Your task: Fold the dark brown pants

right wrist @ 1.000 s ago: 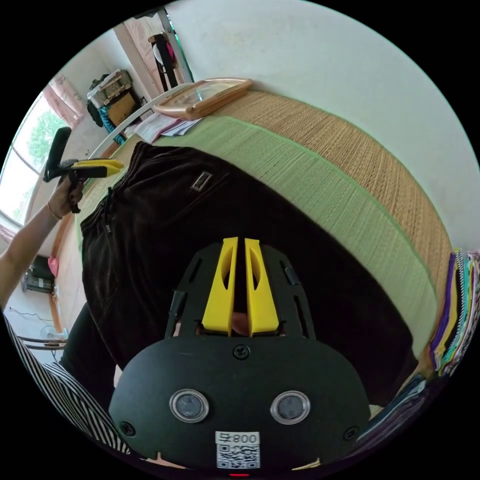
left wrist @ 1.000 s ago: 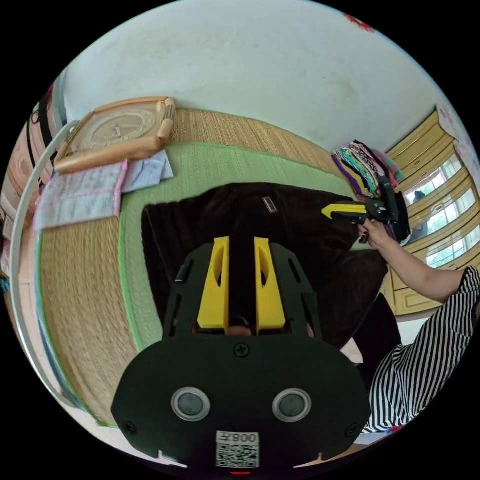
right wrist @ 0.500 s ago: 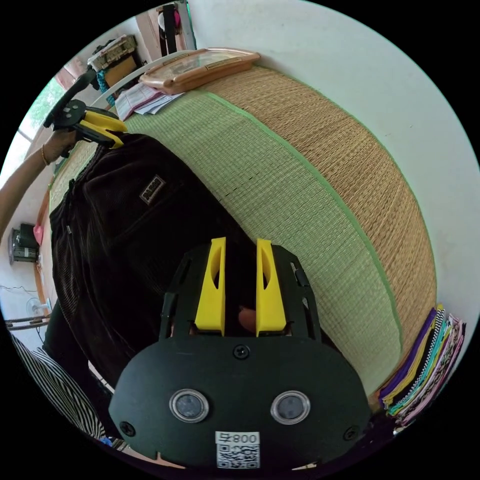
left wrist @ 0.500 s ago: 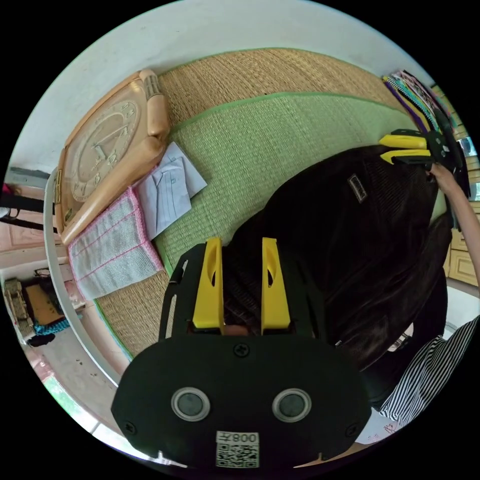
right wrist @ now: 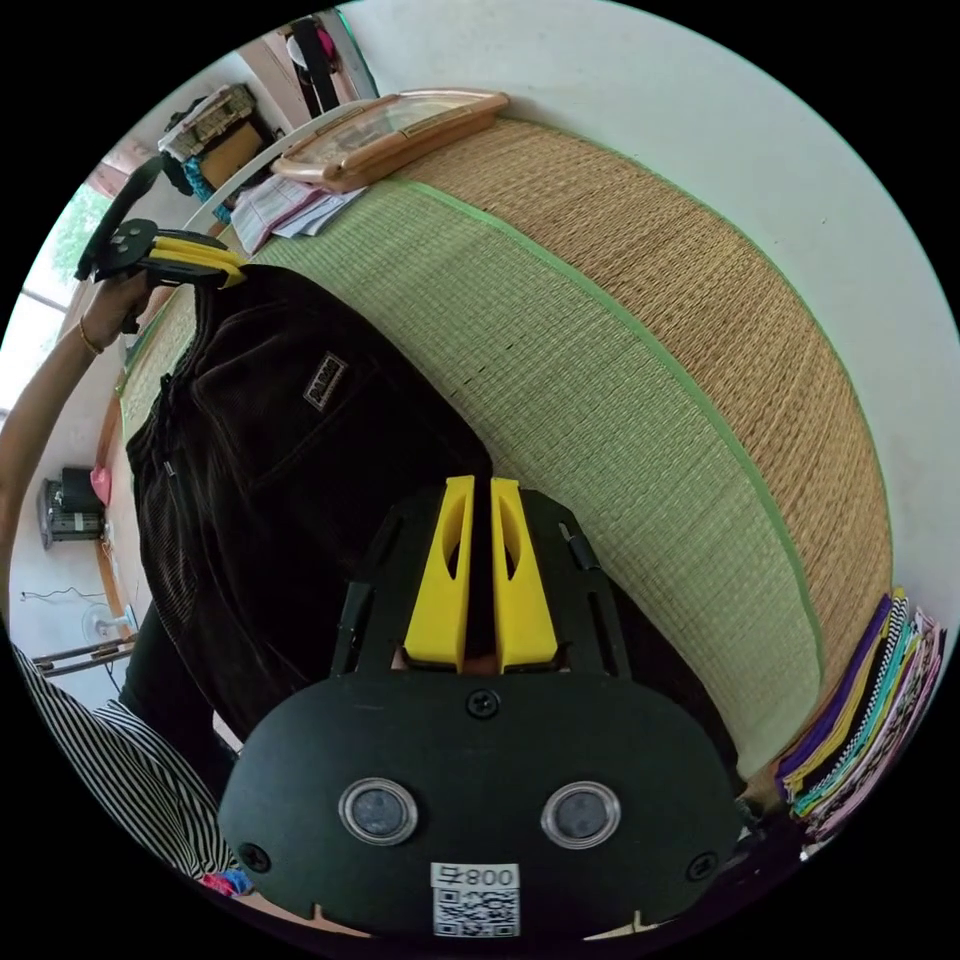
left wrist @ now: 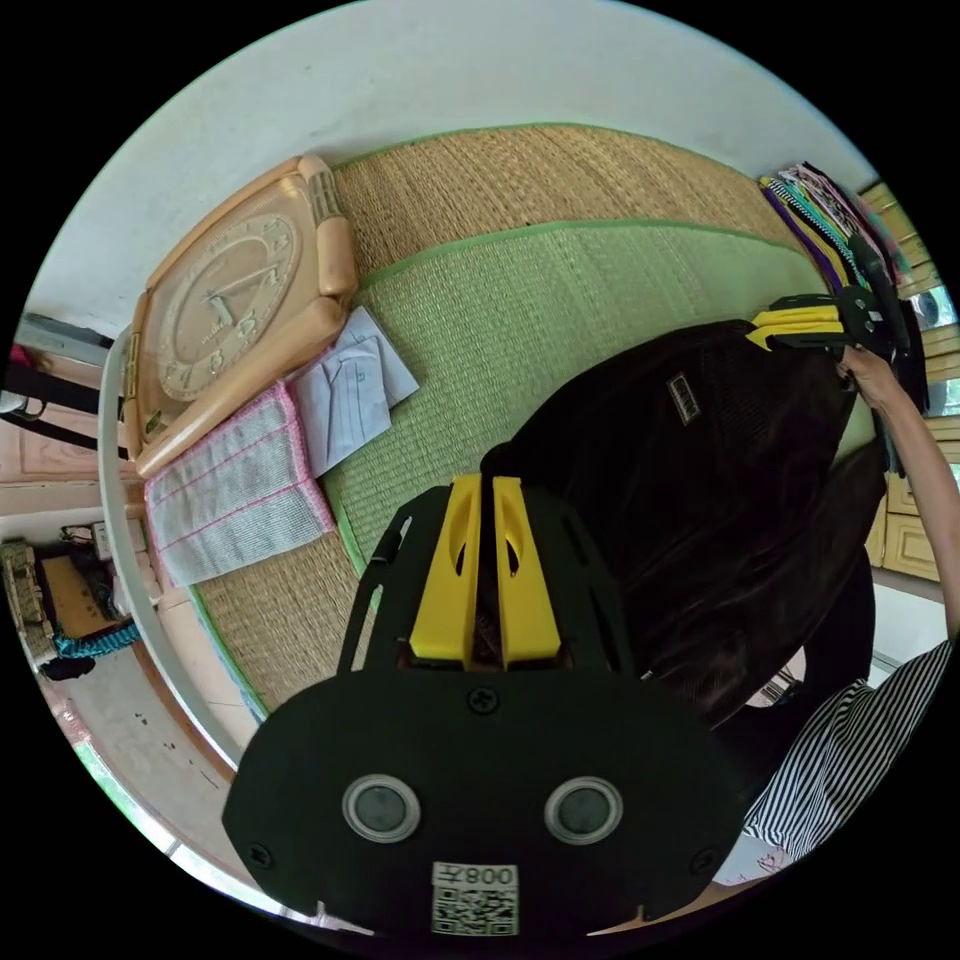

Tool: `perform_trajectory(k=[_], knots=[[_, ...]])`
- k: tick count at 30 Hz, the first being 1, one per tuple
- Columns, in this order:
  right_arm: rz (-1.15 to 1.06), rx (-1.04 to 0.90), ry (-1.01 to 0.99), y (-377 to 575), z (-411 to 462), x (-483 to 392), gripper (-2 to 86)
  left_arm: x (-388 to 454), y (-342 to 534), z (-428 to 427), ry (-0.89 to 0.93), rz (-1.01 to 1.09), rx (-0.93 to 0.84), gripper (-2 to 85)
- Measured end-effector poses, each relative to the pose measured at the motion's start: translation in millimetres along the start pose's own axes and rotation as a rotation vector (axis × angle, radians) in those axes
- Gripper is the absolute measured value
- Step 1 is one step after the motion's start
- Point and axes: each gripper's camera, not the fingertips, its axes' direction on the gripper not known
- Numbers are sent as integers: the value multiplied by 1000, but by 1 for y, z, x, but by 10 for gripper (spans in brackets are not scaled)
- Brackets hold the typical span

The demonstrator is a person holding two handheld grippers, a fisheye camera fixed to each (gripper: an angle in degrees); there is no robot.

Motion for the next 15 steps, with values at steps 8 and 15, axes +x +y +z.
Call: perform_trajectory(k=[8, 15], knots=[[-4, 135, 23, 86, -110, -34, 18, 28, 54, -59, -35, 37, 94, 17], [-33, 184, 49, 172, -171, -96, 15, 62, 125, -87, -54, 81, 138, 18]])
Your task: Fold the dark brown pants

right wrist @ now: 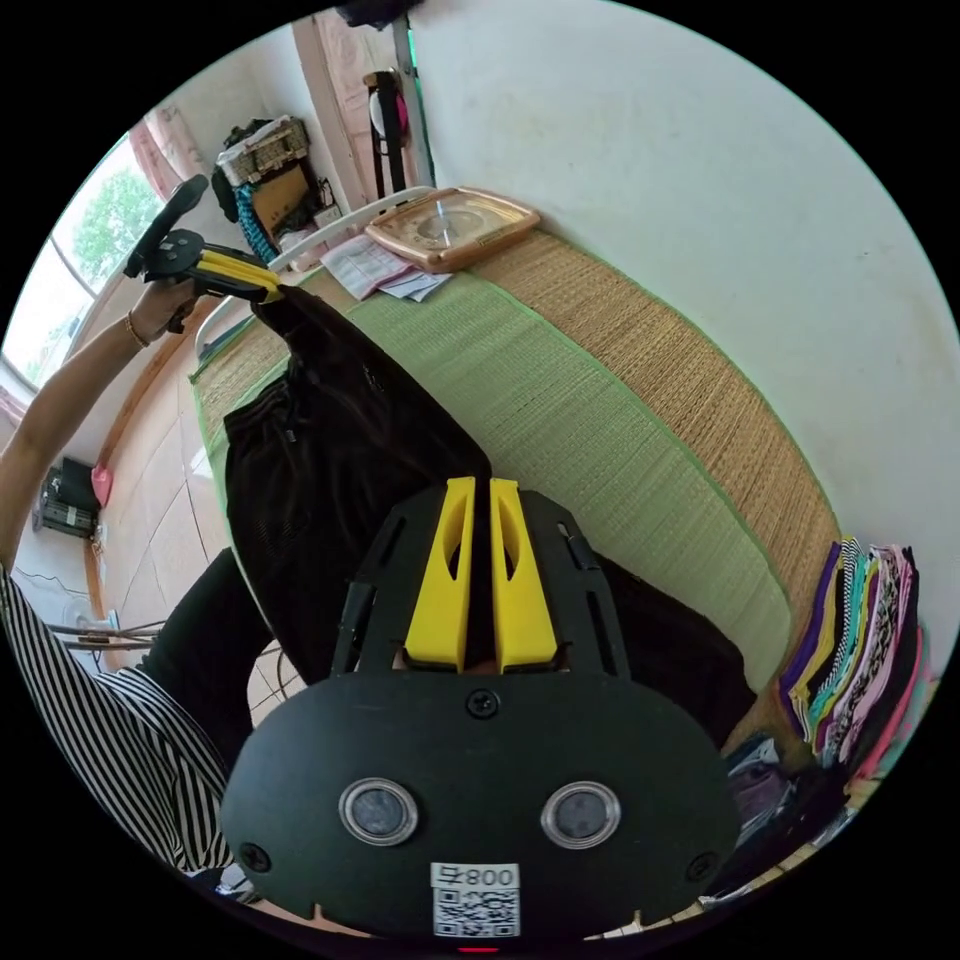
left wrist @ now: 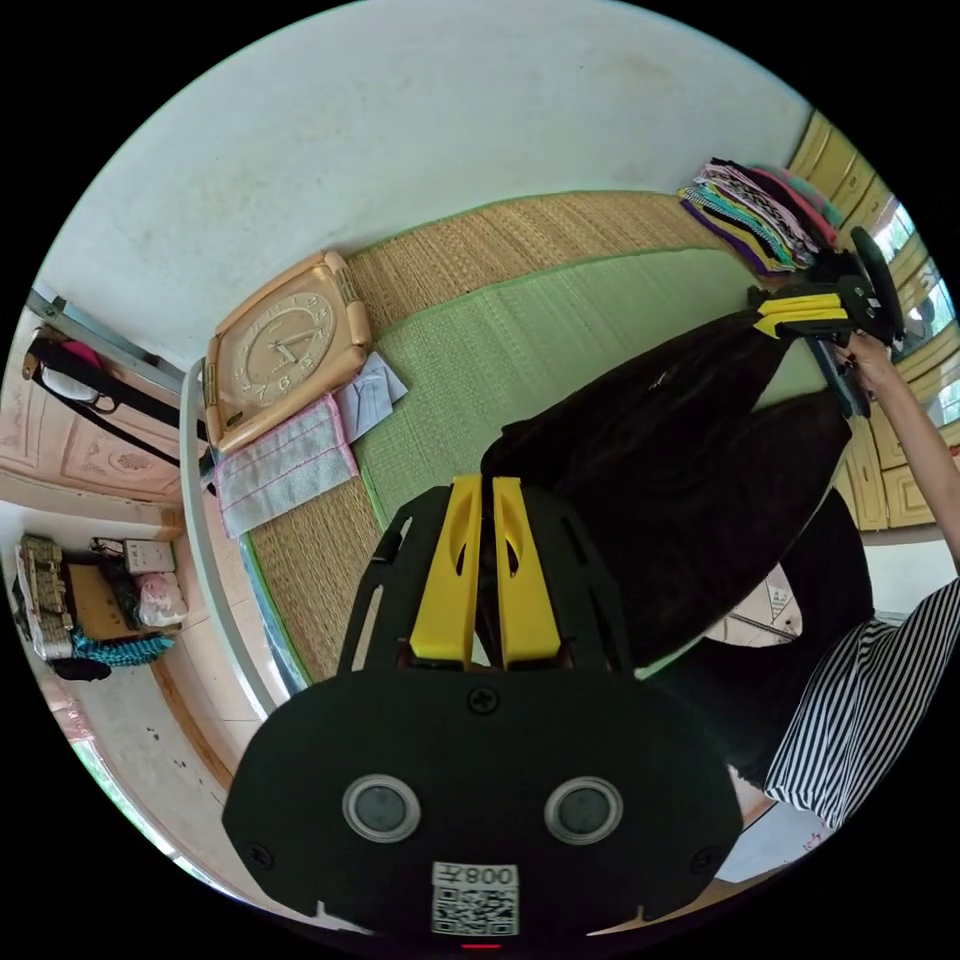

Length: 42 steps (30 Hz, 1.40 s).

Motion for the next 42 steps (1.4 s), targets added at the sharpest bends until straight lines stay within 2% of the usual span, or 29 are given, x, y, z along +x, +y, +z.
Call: perform_trajectory(k=[5, 16, 31, 42], knots=[[-44, -9, -35, 62, -30, -64, 15, 24, 50, 1, -8, 26, -30, 17], [-78, -112, -94, 126, -23, -168, 22, 43, 141, 52, 73, -51, -103, 12], [-67, -237, -162, 163, 23, -269, 26, 42, 195, 128, 136, -67, -140, 13], [-52, -281, -193, 172, 65, -332, 26, 44, 218, 185, 119, -22, -165, 19]])
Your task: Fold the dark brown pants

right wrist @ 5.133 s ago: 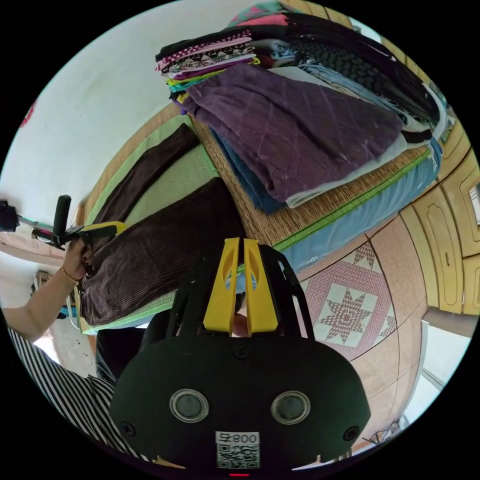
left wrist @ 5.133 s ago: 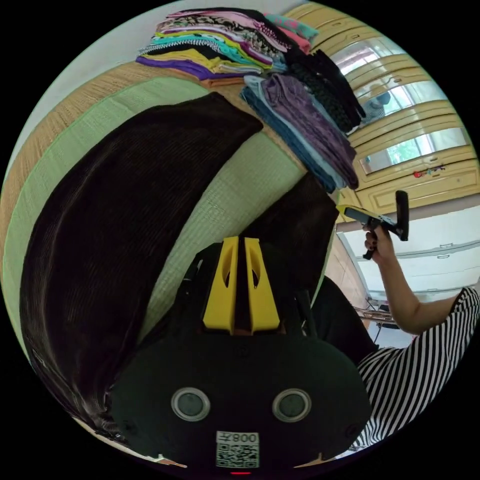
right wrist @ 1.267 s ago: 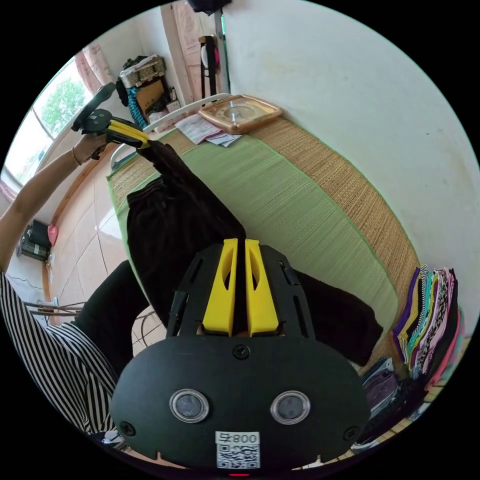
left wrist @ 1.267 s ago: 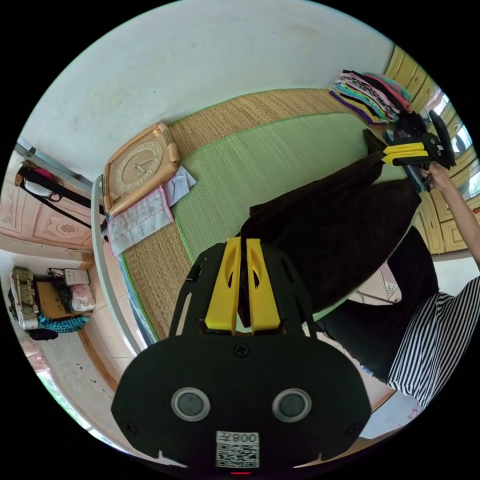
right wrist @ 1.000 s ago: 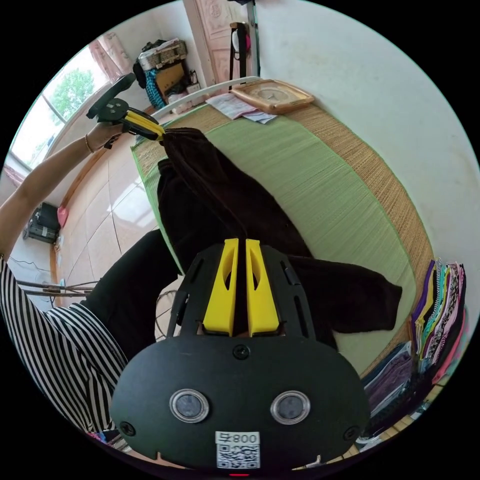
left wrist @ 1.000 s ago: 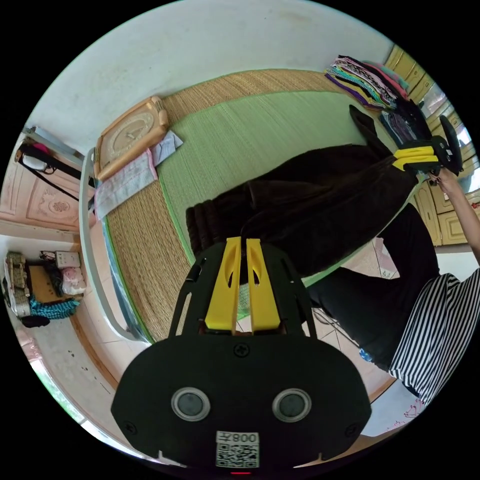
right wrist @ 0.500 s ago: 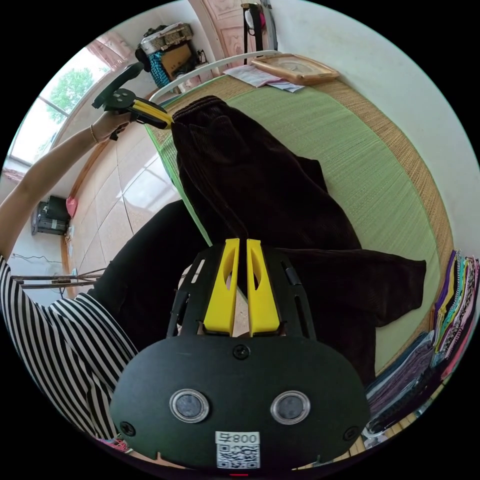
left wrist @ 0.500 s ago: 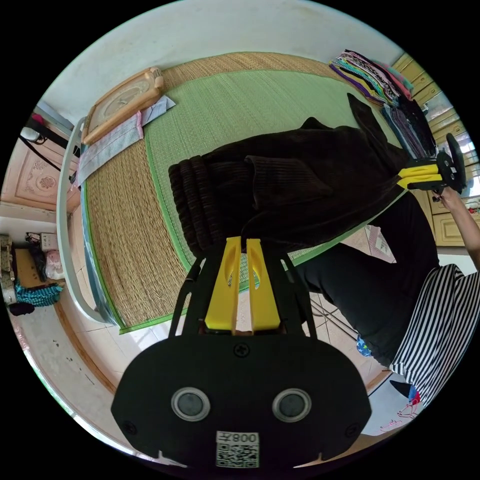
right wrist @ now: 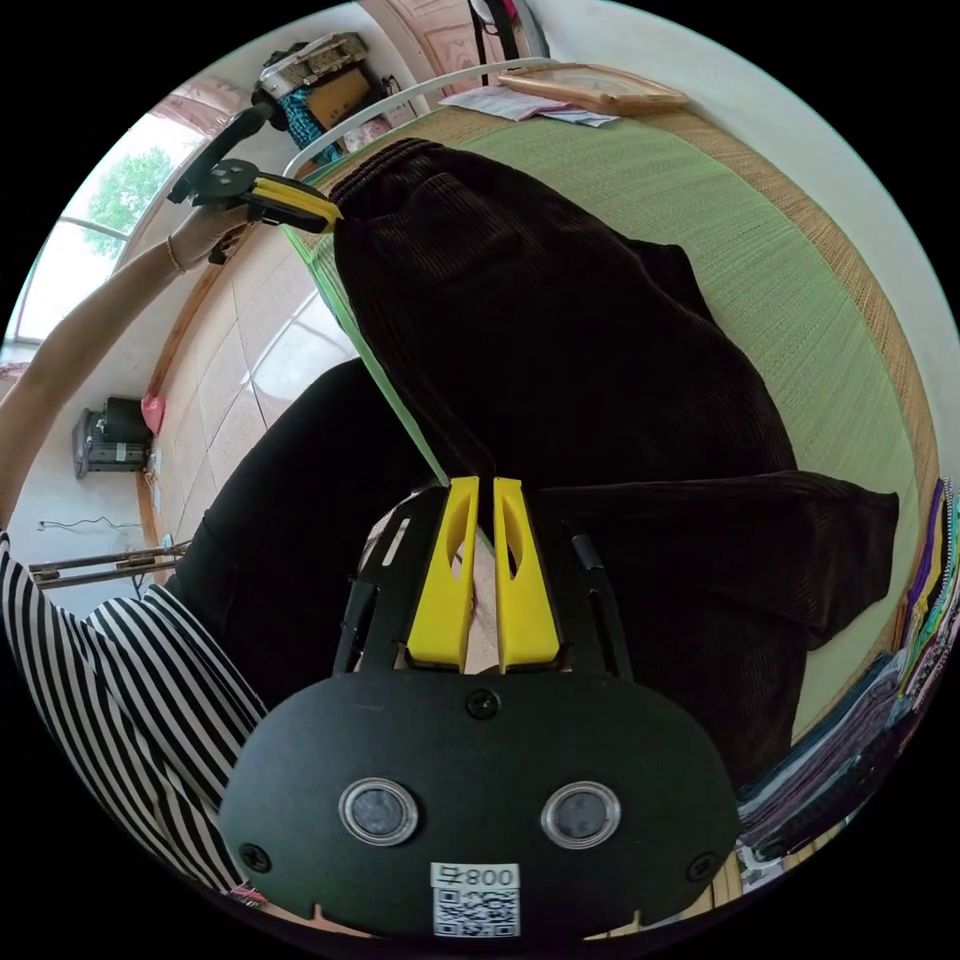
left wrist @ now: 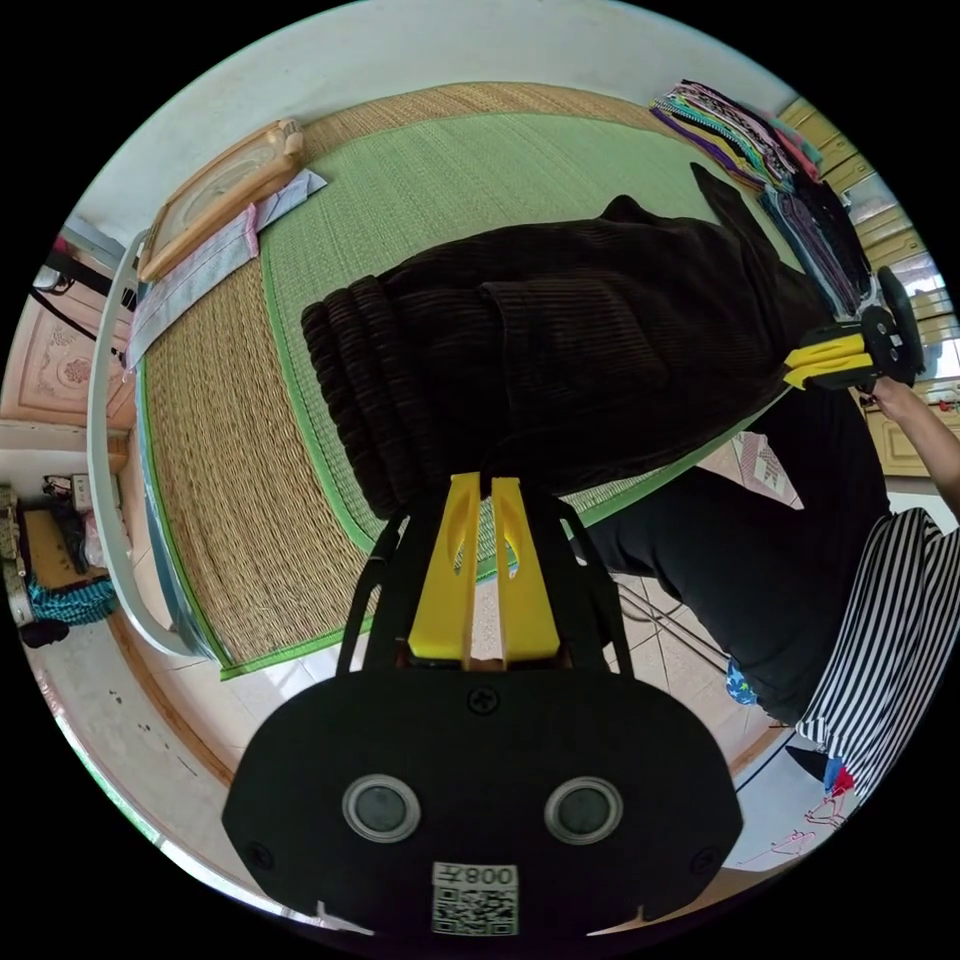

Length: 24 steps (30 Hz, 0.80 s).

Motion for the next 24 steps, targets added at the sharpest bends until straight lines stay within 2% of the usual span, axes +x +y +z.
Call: perform_trajectory(k=[15, 24], knots=[[-30, -24, -15, -22, 71, -68, 30, -20, 19, 79, -9, -52, 16, 16], [-38, -12, -8, -36, 102, -97, 32, -53, 38, 113, 144, -164, 85, 15]])
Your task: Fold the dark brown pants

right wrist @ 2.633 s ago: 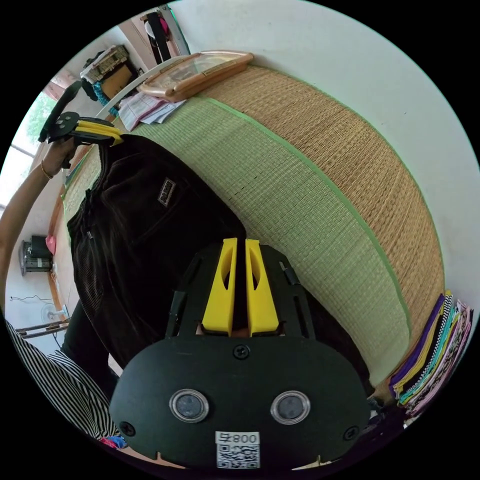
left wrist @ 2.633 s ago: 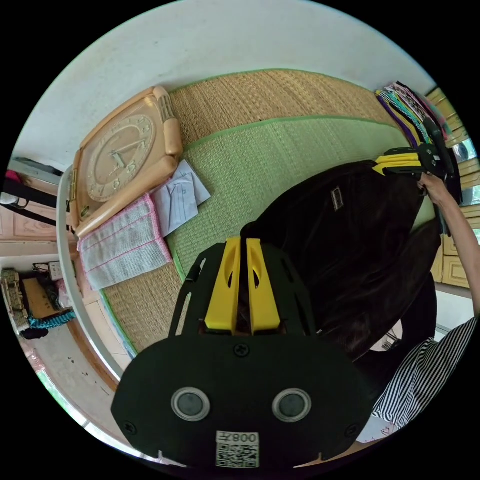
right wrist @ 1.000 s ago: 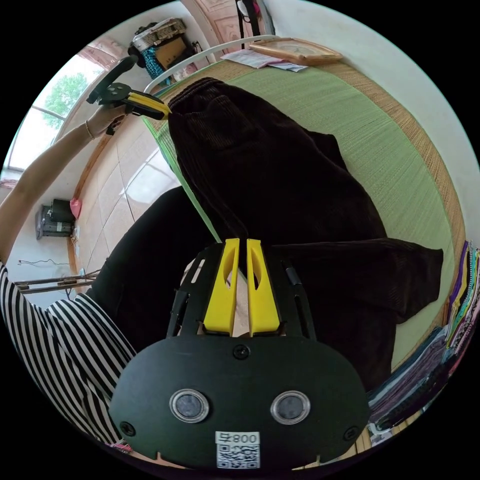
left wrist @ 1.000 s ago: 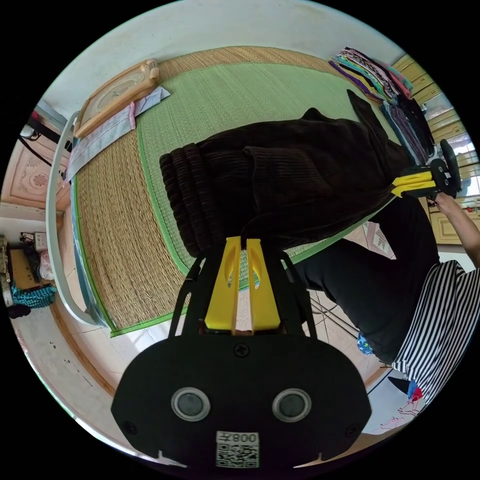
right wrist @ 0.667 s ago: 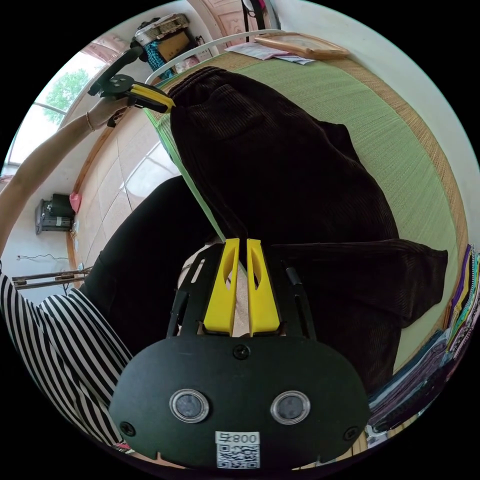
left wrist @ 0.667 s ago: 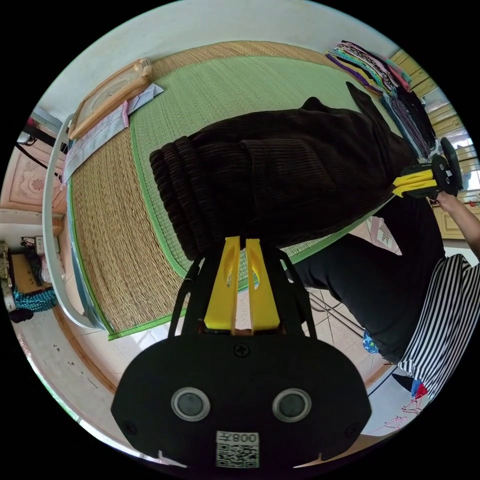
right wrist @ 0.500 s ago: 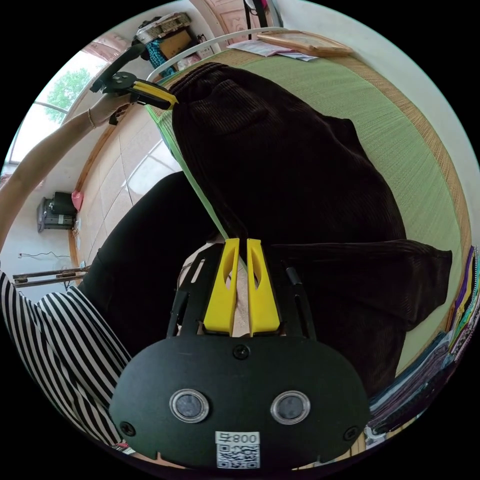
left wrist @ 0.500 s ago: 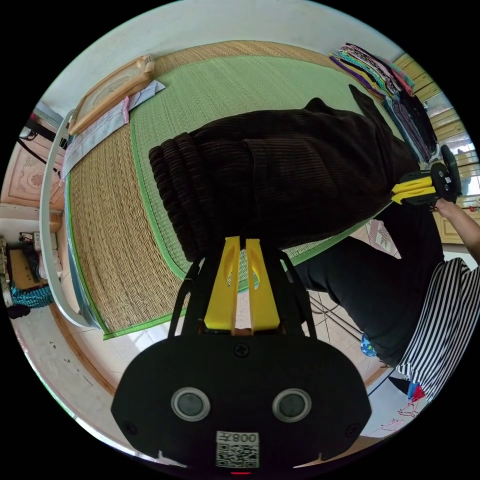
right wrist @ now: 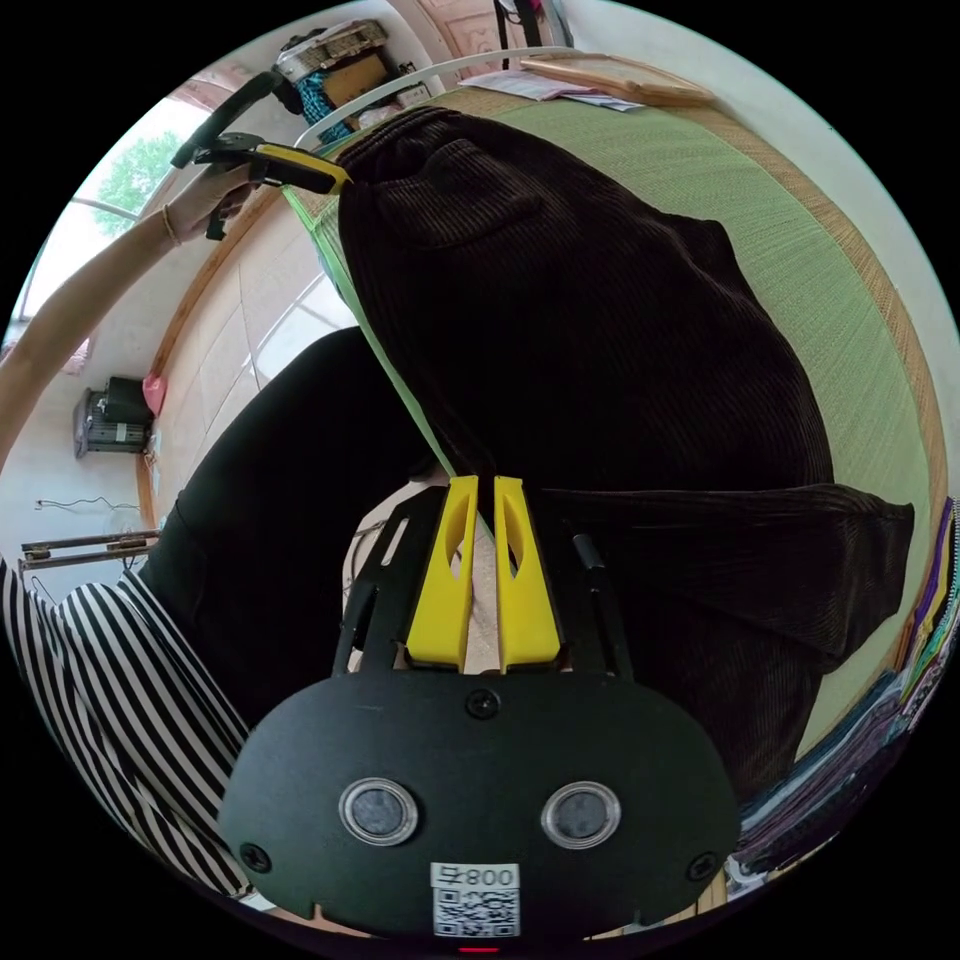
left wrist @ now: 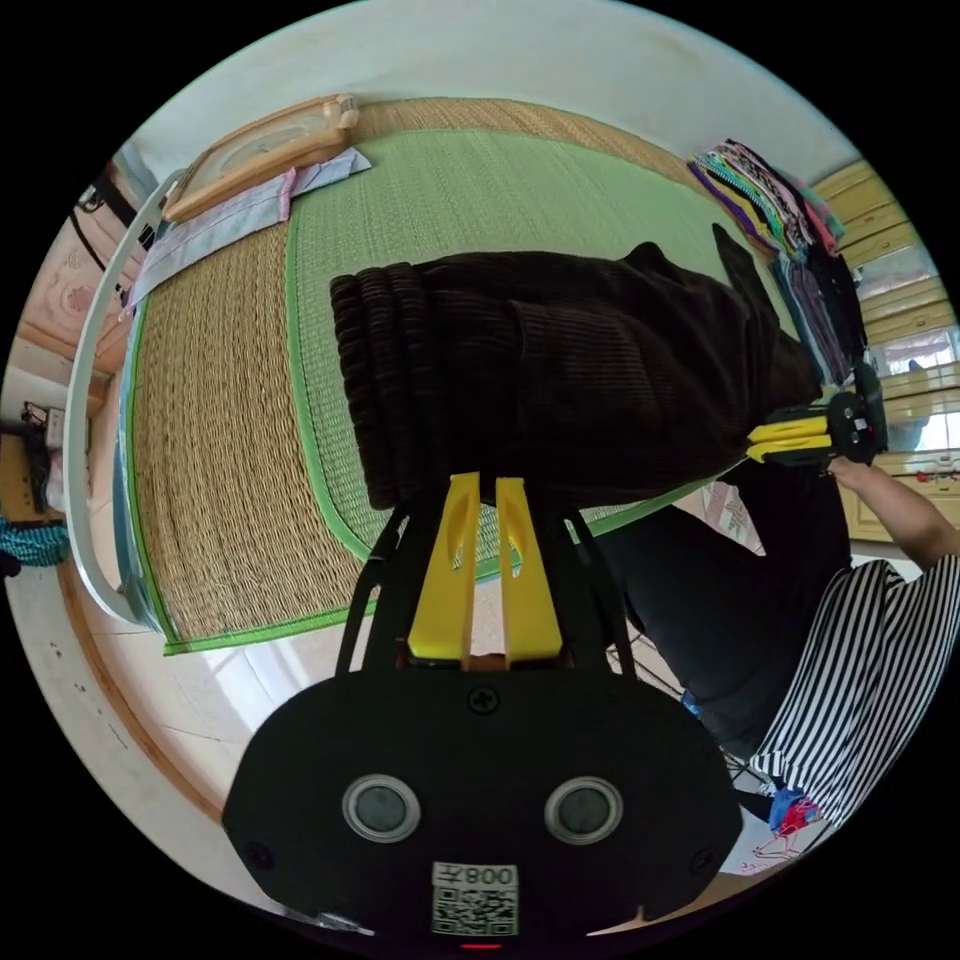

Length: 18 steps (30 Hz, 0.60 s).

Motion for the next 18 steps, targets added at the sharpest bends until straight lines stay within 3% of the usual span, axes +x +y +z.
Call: perform_trajectory(k=[8, 13, 18], knots=[[14, 9, 5, -12, 31, -15, 31, -33, 34, 18, 17, -136, 126, 34], [17, 12, 12, -18, 50, -18, 32, -74, 60, 51, 353, -386, 288, 64], [25, 4, 17, -23, 69, -17, 33, -85, 53, 85, 424, -505, 321, 52]])
